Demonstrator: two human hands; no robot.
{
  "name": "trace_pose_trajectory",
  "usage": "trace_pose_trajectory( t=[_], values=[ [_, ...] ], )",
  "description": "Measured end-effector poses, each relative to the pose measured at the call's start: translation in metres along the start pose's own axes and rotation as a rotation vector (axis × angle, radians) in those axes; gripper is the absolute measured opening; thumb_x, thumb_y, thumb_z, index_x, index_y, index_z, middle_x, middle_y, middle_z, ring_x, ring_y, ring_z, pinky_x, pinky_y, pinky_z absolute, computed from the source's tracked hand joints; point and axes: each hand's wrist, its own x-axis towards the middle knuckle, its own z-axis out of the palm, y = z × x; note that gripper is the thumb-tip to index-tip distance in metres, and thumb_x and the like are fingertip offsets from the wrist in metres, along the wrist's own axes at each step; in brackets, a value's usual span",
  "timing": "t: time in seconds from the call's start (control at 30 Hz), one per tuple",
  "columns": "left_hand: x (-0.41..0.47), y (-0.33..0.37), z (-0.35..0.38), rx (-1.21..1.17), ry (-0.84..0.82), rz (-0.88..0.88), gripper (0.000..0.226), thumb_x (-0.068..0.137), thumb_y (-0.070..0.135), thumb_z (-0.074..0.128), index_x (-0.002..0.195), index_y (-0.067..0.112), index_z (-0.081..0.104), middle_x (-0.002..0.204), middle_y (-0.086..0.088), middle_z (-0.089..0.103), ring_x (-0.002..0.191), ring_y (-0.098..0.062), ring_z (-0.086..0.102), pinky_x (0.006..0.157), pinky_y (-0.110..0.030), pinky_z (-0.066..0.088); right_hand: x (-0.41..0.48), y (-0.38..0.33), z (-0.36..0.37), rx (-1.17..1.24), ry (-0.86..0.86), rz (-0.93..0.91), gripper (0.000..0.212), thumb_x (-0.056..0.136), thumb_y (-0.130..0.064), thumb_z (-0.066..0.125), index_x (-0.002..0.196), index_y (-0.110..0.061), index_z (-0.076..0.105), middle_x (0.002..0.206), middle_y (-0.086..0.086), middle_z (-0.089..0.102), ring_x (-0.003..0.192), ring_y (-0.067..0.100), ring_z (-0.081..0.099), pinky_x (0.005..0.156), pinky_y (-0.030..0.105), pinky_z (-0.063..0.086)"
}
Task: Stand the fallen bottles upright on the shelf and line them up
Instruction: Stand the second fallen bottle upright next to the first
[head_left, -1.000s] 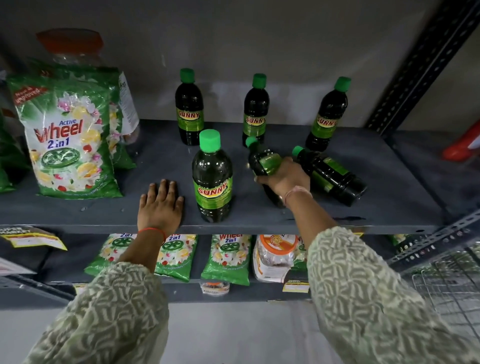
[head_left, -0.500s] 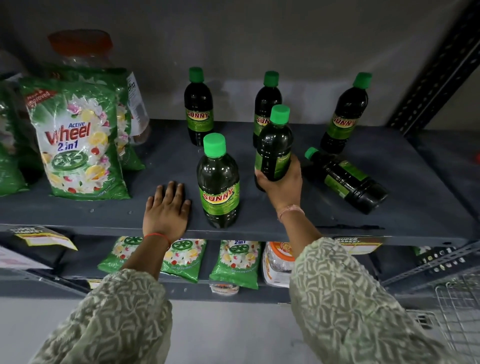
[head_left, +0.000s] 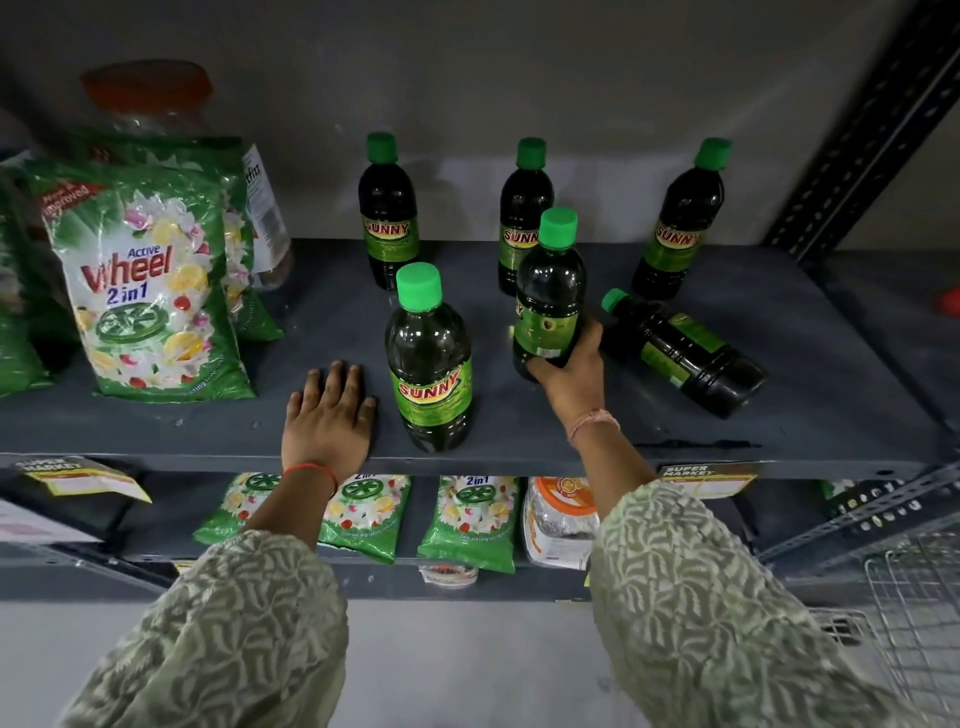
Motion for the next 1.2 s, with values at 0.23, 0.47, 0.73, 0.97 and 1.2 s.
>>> trace_pose_trajectory(
  t=[0.23,0.47,0.73,0.97,1.2],
  values=[
    [0.0,0.0,0.0,0.008,-0.001,0.002,0.055,0.098,0.038,0.02,0.149,0.021,0.007,0.161,0.001,0.004,0.148,-0.023,0.001,0.121,-0.04,0.007,0.004,-0.006,-0.005,-0.028,-0.039,-0.012,0.066,0.058,-0.009,0.084,0.114,-0.004,0.049,0.107,0.006,0.056,0.103,0.023,0.055,0.079,0.021,0.044],
    [0.0,-0.001,0.001,0.004,0.01,0.01,0.056,0.097,0.038,0.022,0.149,0.021,0.008,0.161,0.0,0.005,0.148,-0.024,0.002,0.12,-0.041,0.008,0.028,0.003,-0.031,-0.006,-0.491,0.171,0.095,0.068,-0.005,0.075,0.144,-0.013,0.019,0.144,0.011,0.042,0.132,0.024,0.039,0.115,0.052,0.025],
    [0.002,-0.001,0.003,0.015,0.021,0.008,0.055,0.097,0.038,0.022,0.149,0.021,0.009,0.161,0.0,0.006,0.148,-0.024,0.003,0.12,-0.041,0.009,-0.004,0.005,0.006,-0.109,0.05,0.003,0.08,0.047,-0.024,0.089,0.112,-0.004,0.047,0.113,0.017,0.06,0.106,0.032,0.058,0.086,0.035,0.049],
    [0.001,-0.001,0.002,0.02,0.017,0.011,0.055,0.098,0.037,0.023,0.148,0.02,0.01,0.16,-0.001,0.008,0.148,-0.025,0.005,0.12,-0.042,0.01,-0.023,0.002,0.003,-0.227,0.002,-0.098,0.063,0.066,-0.019,0.079,0.12,-0.004,0.051,0.116,0.016,0.065,0.108,0.029,0.06,0.086,0.028,0.044],
    [0.0,-0.001,0.0,0.004,-0.016,0.012,0.055,0.098,0.037,0.02,0.149,0.019,0.007,0.161,-0.002,0.005,0.148,-0.026,0.003,0.121,-0.043,0.007,-0.078,0.006,-0.006,-0.278,-0.014,-0.185,0.062,0.073,-0.023,0.076,0.122,0.001,0.048,0.11,0.02,0.065,0.101,0.033,0.061,0.08,0.028,0.044]
  ],
)
